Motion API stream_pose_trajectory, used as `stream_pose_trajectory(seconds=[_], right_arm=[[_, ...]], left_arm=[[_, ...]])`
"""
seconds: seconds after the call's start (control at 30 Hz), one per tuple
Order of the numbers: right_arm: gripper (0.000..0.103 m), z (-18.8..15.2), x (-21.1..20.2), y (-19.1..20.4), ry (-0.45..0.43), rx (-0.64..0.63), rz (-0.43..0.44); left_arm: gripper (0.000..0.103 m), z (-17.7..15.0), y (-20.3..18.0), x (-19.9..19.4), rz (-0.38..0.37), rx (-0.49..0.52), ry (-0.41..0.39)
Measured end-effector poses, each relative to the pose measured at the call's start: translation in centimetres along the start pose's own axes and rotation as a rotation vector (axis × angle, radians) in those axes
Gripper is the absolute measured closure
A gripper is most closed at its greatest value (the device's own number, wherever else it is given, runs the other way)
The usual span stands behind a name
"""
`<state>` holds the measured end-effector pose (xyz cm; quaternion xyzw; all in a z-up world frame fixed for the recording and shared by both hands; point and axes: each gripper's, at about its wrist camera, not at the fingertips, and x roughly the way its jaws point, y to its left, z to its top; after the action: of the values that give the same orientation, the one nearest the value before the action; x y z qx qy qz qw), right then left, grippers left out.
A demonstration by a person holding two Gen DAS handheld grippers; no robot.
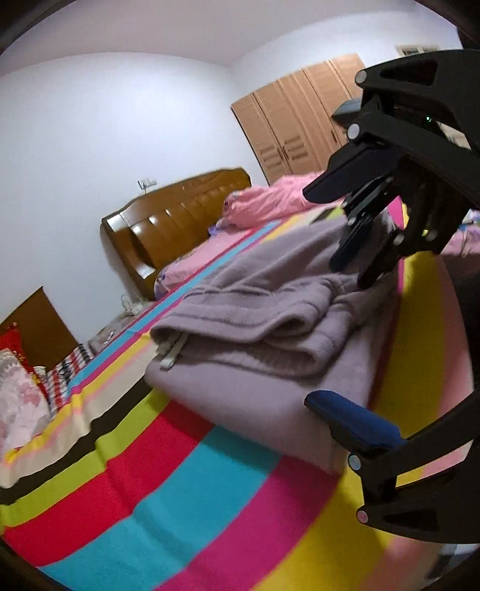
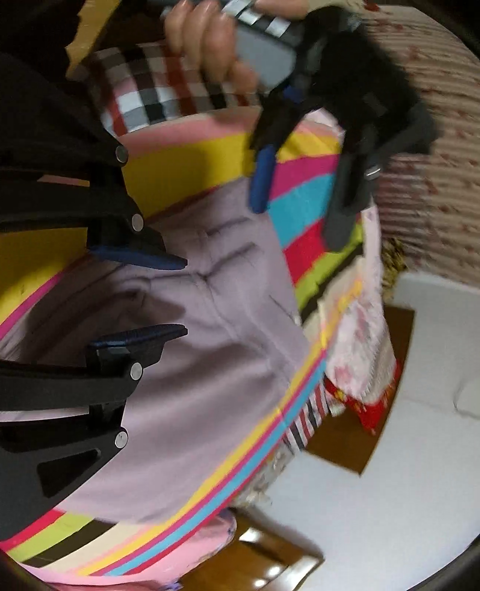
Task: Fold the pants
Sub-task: 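Lay the held cuffs onto the folded stack with the right tool while the left tool presses it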
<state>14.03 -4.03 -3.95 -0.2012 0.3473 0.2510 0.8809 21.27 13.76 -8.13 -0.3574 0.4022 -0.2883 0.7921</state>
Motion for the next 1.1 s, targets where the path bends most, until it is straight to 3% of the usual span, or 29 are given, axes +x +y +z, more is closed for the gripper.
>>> stream_pose_trajectory(seconds=[0.17, 0.23, 0.33, 0.43, 0.53, 0.63, 0.77, 0.9, 1.03, 1.1], right_arm=[[0.091, -0.2, -0.5, -0.5, -0.05, 0.06, 0.014], [0.092, 0.8, -2.7, -1.2, -0.12, 0.097, 0.038], [0.092, 1.9, -5.0, -0.4, -0.167, 0.054, 0.022], [0.091, 1.9, -4.6, 0.1, -0.142, 0.039, 0.044], [0.091, -0.1, -1.2, 2.0, -0.039, -0.018, 0.044], [0.086, -1.0, -0.8, 2.4, -0.033, 0.024, 0.063], [0.067, -0.6, -1.1, 1.7, -0.026, 0.042, 0.151], [0.067, -1.0, -1.0, 2.8, -0.028, -0.061, 0.114], [0.067, -1.5, -0.7, 4.5, -0.03, -0.22, 0.019], [0.075, -1.8, -0.5, 5.1, -0.037, -0.285, -0.031]], left_arm=[[0.002, -0.9, 0.2, -1.9, 0.058, 0.013, -0.006], [0.002, -1.0, 1.0, -2.4, 0.083, -0.007, -0.015], [0.002, -0.9, 1.6, -3.1, 0.071, -0.037, -0.043], [0.002, -0.6, 1.6, -3.7, 0.052, -0.039, -0.081], [0.002, -0.4, 1.5, -3.7, 0.064, -0.029, -0.085], [0.002, -0.7, 1.5, -3.7, 0.098, -0.011, -0.074], [0.002, -1.0, 2.2, -4.2, 0.118, -0.019, -0.08], [0.002, -1.3, 3.2, -5.0, 0.126, -0.04, -0.091], [0.002, -1.4, 3.2, -5.4, 0.126, -0.034, -0.093], [0.002, -1.2, 3.0, -5.2, 0.128, -0.029, -0.086]])
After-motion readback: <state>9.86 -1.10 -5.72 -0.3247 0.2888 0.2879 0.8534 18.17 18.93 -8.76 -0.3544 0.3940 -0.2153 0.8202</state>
